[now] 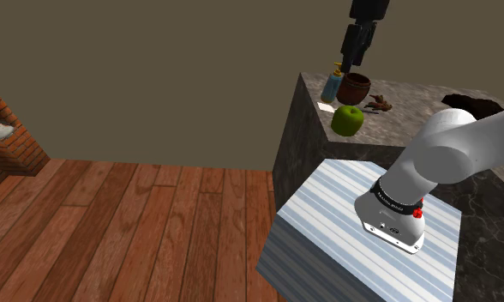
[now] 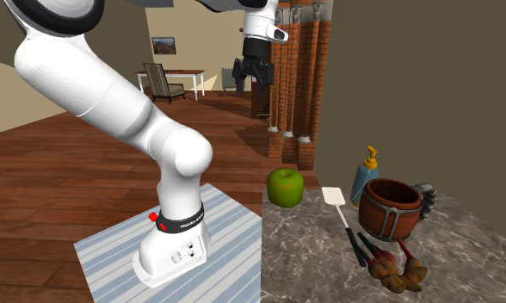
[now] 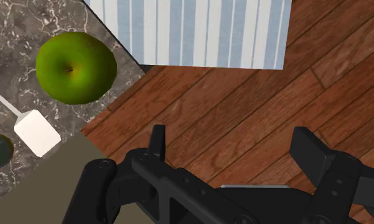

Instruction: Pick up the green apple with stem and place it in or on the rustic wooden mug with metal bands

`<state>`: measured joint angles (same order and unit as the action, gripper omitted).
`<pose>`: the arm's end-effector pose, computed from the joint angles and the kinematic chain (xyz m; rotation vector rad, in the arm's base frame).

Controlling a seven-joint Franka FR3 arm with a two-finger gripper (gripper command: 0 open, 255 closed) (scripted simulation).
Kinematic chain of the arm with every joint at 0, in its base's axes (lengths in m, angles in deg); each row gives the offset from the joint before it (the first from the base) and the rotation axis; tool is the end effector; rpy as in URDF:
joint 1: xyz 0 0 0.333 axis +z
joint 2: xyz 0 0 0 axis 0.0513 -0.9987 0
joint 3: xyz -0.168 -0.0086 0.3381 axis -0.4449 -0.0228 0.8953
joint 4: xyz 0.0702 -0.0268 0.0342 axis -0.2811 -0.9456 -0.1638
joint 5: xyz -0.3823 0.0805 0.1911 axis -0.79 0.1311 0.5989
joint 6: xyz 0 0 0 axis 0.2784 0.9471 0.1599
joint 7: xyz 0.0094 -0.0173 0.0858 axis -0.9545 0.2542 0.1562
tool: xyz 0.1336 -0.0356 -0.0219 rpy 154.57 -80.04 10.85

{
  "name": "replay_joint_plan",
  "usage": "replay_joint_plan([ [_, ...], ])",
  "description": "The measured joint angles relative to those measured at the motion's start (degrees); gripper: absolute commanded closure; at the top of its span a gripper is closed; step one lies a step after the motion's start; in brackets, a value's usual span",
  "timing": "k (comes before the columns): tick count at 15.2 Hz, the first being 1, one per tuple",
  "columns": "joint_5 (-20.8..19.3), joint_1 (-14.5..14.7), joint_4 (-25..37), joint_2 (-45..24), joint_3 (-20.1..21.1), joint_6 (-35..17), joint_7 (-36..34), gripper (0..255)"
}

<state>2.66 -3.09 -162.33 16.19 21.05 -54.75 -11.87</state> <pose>0.2998 0.0032 0.5833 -3.0717 -0.0370 0.2373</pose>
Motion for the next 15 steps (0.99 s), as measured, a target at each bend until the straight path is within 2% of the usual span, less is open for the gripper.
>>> replay_joint_plan([
  [2, 0.0, -0.7, -0.6, 0.0, -0.2, -0.7, -1.0, 0],
  [4, 0.1, -3.0, -2.0, -0.8, -0.8, -3.1, -4.4, 0],
  [15, -1.0, -19.6, -13.5, -2.1, -6.6, -18.2, -26.1, 0],
])
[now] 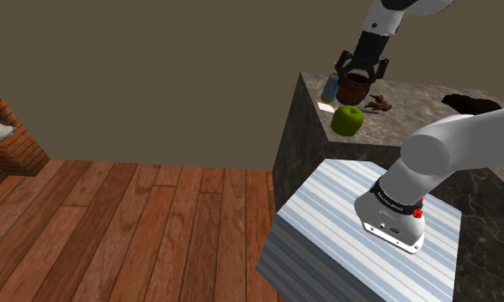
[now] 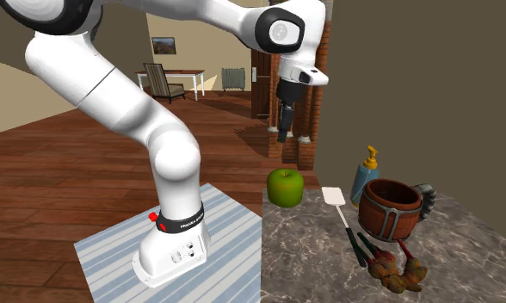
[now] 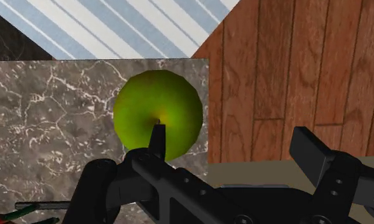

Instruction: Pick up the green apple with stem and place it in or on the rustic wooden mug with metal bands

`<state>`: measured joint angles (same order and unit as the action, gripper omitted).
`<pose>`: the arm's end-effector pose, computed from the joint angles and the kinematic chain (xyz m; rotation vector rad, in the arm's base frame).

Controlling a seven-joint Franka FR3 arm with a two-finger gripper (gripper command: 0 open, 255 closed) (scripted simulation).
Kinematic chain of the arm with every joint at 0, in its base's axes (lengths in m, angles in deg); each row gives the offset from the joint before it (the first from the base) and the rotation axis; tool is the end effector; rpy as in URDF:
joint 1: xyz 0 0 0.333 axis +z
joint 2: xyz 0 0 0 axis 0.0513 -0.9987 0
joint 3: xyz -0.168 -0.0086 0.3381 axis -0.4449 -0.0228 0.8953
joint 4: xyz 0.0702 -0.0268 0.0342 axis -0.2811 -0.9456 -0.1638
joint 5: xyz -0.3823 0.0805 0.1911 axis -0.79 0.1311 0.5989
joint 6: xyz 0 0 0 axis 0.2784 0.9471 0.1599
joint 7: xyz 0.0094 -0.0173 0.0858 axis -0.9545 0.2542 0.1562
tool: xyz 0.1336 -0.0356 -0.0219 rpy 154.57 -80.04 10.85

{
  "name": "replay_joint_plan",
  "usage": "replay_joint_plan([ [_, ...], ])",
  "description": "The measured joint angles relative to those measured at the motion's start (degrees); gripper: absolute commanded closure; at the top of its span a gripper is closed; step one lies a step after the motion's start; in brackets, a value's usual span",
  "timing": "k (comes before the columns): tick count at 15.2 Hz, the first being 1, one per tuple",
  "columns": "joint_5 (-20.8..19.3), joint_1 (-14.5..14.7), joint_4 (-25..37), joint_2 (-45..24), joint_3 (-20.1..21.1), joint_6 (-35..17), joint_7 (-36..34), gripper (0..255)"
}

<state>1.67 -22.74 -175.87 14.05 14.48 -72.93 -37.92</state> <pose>0.2882 -0.1436 0.4732 -2.7424 1.2708 0.1741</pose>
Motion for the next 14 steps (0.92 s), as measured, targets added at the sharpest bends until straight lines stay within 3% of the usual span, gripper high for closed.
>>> replay_joint_plan([
  [5, -1.0, -7.8, -6.0, 1.5, -2.4, -5.8, -8.9, 0],
  [14, -0.9, -8.5, -11.4, 0.0, -2.7, -12.9, -10.0, 0],
])
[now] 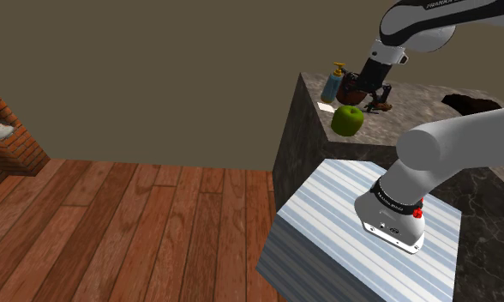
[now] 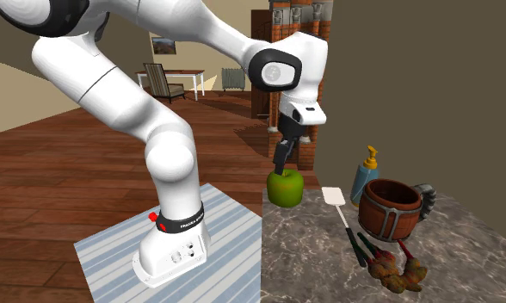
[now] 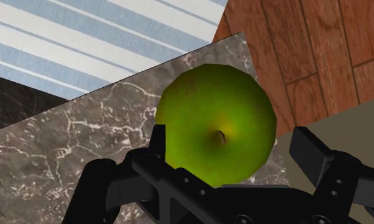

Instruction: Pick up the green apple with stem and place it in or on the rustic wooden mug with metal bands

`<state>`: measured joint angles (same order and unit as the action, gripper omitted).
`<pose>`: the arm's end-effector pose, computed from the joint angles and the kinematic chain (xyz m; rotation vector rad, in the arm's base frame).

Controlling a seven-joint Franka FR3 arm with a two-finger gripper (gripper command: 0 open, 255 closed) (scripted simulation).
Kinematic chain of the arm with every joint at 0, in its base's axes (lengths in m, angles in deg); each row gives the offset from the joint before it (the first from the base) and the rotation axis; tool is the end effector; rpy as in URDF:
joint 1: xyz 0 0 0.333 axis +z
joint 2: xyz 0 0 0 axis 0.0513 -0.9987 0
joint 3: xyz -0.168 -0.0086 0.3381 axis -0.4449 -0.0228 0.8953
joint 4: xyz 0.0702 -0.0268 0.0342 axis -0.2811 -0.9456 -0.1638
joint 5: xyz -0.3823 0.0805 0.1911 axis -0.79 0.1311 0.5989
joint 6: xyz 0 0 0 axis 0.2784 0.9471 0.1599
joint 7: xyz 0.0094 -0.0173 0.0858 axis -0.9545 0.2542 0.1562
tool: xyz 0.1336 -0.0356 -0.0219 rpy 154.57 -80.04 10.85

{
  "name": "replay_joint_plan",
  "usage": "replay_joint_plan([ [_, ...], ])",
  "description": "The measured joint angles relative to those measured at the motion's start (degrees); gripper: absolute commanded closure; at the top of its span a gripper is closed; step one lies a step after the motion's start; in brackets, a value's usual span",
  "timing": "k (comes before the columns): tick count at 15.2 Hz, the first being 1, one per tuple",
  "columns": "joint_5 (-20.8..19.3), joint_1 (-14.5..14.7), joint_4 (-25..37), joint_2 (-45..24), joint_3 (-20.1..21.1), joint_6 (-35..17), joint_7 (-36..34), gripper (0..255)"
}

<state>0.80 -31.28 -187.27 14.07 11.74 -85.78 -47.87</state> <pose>0.2461 -0.1836 0.3897 -2.4607 1.7320 0.1387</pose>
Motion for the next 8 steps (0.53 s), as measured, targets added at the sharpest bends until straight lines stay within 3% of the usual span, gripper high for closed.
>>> replay_joint_plan([
  [5, 0.0, 0.0, -0.4, 0.0, 0.0, -0.4, 0.0, 0],
  [6, 0.0, 0.0, -0.4, 0.0, 0.0, -0.4, 0.0, 255],
  [8, 0.0, 0.0, -0.4, 0.0, 0.0, -0.4, 0.0, 255],
])
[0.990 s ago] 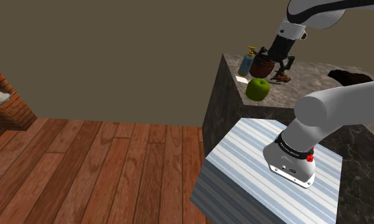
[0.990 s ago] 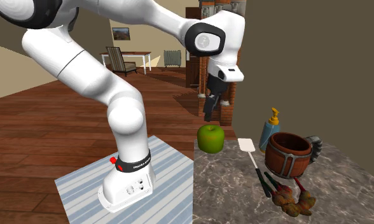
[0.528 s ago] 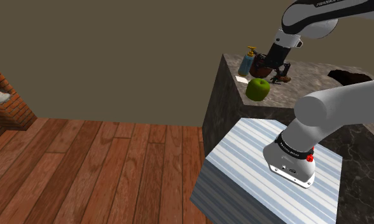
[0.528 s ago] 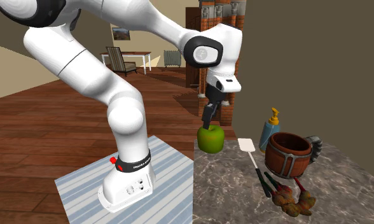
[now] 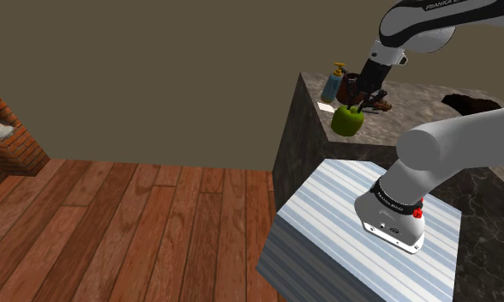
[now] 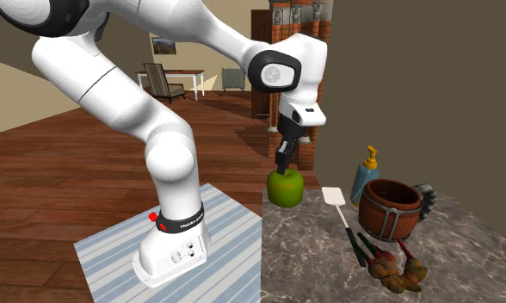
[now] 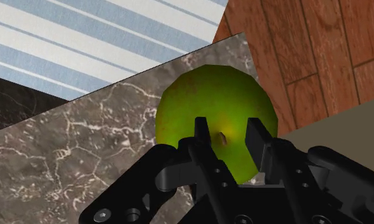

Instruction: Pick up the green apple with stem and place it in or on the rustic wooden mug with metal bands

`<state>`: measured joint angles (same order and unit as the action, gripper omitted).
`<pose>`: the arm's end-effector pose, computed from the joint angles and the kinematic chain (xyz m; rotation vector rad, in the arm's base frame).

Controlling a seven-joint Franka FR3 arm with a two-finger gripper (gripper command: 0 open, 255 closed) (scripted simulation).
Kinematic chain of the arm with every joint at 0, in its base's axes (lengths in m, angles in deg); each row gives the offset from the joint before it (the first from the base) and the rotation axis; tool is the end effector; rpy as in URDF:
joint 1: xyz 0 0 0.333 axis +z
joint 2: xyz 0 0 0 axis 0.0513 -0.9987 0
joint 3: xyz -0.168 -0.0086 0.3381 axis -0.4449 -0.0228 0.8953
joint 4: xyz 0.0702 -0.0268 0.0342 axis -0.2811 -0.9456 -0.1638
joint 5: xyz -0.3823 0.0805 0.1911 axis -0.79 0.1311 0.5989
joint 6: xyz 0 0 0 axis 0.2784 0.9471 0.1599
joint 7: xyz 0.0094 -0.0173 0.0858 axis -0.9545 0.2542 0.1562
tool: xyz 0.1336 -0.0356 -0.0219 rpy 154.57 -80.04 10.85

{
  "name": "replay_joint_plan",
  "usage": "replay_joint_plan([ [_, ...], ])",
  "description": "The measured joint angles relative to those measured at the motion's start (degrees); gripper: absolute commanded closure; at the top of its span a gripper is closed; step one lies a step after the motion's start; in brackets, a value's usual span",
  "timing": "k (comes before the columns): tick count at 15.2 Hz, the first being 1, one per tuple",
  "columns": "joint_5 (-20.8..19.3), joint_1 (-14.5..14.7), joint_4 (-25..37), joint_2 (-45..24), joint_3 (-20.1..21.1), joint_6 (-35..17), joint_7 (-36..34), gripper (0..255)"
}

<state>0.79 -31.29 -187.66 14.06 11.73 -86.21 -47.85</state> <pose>0.2456 -0.1829 0.3869 -2.4608 1.7321 0.1379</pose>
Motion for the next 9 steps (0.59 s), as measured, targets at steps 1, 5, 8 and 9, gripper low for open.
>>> replay_joint_plan([
  [1, 0.0, 0.0, 0.0, 0.0, 0.0, 0.0, 0.0, 255],
  [5, 0.0, 0.0, 0.0, 0.0, 0.0, 0.0, 0.0, 255],
  [8, 0.0, 0.0, 0.0, 0.0, 0.0, 0.0, 0.0, 255],
  [9, 0.0, 0.0, 0.3, 0.1, 0.1, 0.4, -0.1, 255],
])
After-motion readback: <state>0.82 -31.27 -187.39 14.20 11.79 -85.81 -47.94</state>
